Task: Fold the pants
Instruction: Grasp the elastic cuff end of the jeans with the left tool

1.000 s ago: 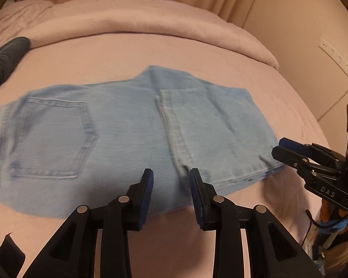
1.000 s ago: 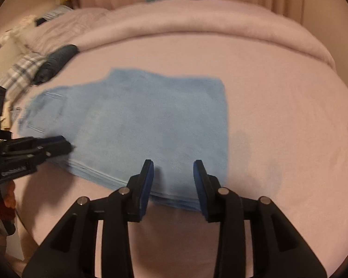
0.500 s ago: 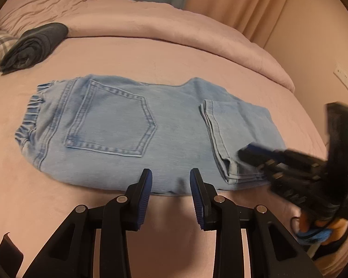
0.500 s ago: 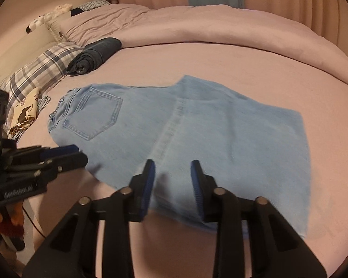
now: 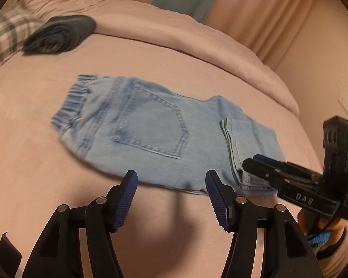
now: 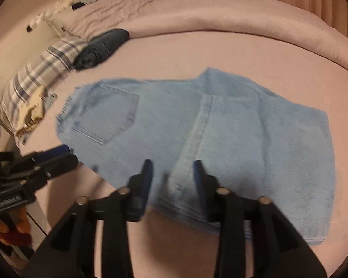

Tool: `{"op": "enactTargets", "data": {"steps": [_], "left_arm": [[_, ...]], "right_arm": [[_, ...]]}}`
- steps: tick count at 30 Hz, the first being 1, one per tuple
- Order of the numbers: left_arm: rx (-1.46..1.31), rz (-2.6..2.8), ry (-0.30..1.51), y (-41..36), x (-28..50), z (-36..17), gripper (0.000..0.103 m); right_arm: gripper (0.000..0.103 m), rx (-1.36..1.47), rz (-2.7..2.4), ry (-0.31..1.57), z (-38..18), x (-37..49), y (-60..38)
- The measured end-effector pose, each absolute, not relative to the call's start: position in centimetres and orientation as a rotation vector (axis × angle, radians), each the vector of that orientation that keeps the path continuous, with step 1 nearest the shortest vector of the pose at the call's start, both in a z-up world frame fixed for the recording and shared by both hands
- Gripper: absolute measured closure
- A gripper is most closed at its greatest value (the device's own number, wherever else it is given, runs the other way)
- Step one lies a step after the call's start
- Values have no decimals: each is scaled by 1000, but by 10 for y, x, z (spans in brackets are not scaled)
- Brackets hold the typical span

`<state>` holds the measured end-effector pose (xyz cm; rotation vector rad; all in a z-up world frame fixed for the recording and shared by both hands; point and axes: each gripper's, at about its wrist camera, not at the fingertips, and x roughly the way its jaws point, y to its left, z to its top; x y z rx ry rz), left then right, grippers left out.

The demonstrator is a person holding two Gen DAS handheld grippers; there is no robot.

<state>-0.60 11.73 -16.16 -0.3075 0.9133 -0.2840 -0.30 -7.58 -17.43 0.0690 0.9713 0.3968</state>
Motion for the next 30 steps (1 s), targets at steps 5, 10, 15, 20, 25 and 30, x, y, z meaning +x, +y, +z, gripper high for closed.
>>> {"op": "enactTargets", "data": {"steps": [5,10,15,20,25,30], "left_arm": [[-471,-278,891,154,-11,-167,22],[-726,-265,882,201,-9,-189,22],[-887,-250,880,224,2,-212,22],[-918,-275,870,220,24,-217,22],[-949,-279,879,220,46,-223,22],[-951,-268,896,218,64,-224,22]], "right_arm": [[57,59,450,967,-172,-7,-54],[55,72,482,968,-168,-8,-47],[55,76,483,972,-167,-10,-48],[55,68,473,988,-171,-9,-47],[55,67,469,984,-169,-8,-48],[55,64,470,977,-167,-8,-49]]}}
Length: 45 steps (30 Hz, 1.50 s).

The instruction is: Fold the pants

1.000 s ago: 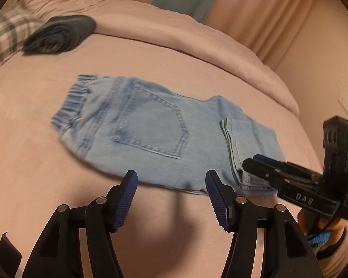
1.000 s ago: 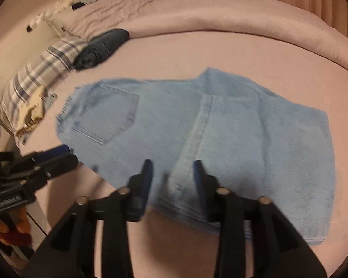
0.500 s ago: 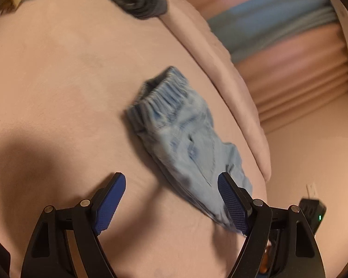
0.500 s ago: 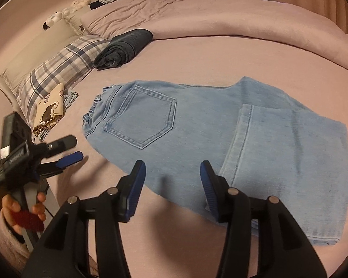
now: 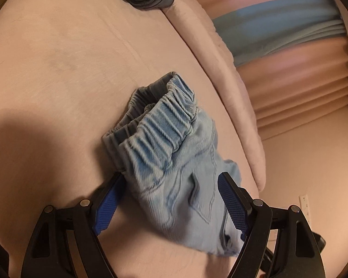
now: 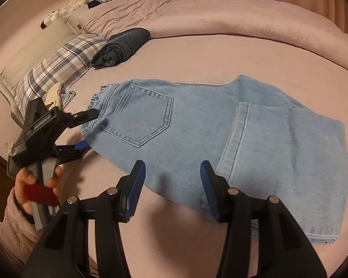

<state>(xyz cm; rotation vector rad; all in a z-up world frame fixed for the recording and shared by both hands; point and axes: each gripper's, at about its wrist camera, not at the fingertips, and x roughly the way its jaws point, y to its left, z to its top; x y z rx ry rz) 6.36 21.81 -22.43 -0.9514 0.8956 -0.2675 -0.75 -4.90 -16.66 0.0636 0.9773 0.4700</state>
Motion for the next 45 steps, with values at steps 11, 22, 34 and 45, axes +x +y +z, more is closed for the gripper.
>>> {"op": "enactTargets", "data": {"steps": [11,22,34,45], "left_arm": [[-1006,-221,909,223,66,-234,62],[-859,-209,844,203,56,-202,77],[-574,-258,757,162,47,-149,79],[-458,-261,747,143,51,-138,79]], "right_arm": [[55,39,465,985,-171,-6,-43],[74,-64,447,983,-185,16,-23],[78,32,476,1088,-213,44,-30],[81,281,397,1187,-233,135,-35]]}}
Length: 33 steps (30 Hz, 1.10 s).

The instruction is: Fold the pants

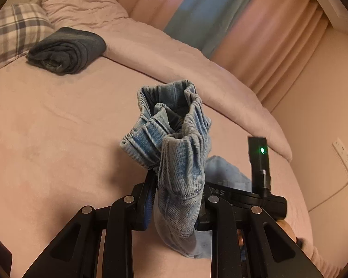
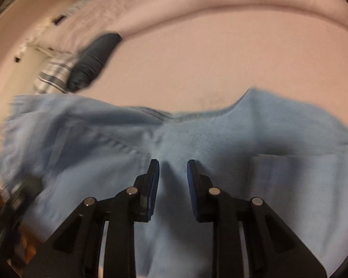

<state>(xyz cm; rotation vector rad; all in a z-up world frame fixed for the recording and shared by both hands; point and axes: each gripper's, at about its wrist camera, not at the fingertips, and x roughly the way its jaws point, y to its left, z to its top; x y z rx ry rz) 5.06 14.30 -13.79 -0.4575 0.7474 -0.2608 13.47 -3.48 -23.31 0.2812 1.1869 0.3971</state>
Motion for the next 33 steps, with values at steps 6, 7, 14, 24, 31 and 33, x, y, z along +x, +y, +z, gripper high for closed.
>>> {"op": "enactTargets", "data": {"steps": [6,7,14,24,31,33], "left_arm": [[-379,-285,725,129,48,-126,79],[-357,-283,726,125,47,-125,79],[-299,-295,720,110,44,-120,79],[-242,-325,719,90,39,-112,79],[-169,-368,713,66,31,-106,79],[-144,-382,716,56,31,-105,79]], "right_arm": [[84,332,411,1193,-228,142,-45],[83,353,406,1194,-226,138,-50],[79,334,484,1172,-205,74,-63],[80,227,496,1230,-228,46,-41],[79,392,528,1180,-210,29,-74],[78,427,532,1158,-204,24,-89]]}}
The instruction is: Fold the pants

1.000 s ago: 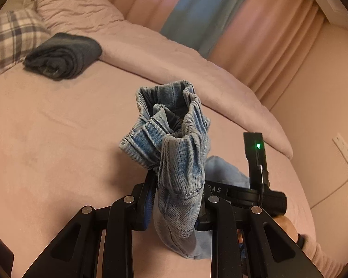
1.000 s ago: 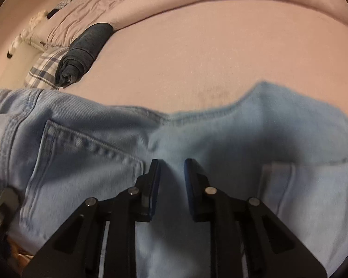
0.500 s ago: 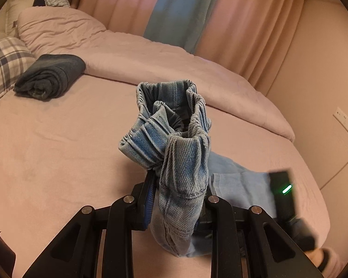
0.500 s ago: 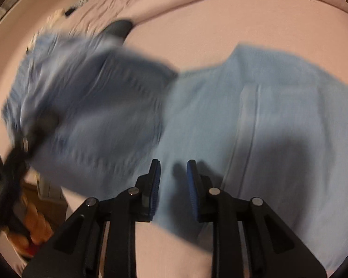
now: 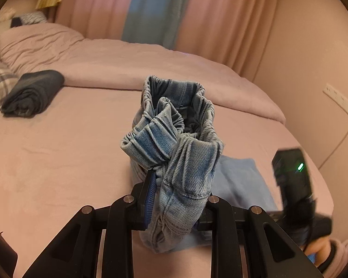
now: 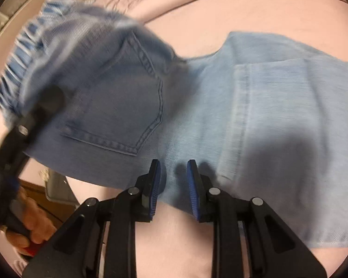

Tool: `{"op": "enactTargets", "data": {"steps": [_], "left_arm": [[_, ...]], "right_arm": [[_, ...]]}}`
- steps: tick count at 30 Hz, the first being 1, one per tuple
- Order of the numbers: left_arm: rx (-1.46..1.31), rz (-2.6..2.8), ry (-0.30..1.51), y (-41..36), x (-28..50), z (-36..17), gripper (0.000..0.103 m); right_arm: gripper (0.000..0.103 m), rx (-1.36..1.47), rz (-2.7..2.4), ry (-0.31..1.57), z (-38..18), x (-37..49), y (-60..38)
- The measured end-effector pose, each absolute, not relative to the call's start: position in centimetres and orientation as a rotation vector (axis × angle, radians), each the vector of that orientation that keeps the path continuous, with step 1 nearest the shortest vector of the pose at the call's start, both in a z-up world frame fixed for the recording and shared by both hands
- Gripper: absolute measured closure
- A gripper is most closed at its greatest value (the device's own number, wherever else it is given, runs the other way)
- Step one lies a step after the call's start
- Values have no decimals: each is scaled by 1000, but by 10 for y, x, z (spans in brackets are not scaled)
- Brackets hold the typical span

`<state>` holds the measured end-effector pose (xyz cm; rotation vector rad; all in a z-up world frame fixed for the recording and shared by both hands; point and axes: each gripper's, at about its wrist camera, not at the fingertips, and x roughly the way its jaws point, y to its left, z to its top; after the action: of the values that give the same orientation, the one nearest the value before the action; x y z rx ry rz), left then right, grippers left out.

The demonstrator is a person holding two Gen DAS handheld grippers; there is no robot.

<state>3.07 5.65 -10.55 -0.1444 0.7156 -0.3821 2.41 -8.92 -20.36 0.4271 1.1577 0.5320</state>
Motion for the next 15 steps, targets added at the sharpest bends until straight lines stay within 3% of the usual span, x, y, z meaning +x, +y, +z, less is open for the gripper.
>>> {"op": "enactTargets", "data": {"steps": [2,7,15], "left_arm": [[-116,-401,719,47,30,-105,79],[-72,-440,745,24,34,-110,79],[-2,-480,786,0,38,-120,79]], "right_arm": [[75,484,544,1127,-197,24,-101],[58,744,615,1026,-183,12,-142],[51,1023,670,931,-182,3,-162]]}}
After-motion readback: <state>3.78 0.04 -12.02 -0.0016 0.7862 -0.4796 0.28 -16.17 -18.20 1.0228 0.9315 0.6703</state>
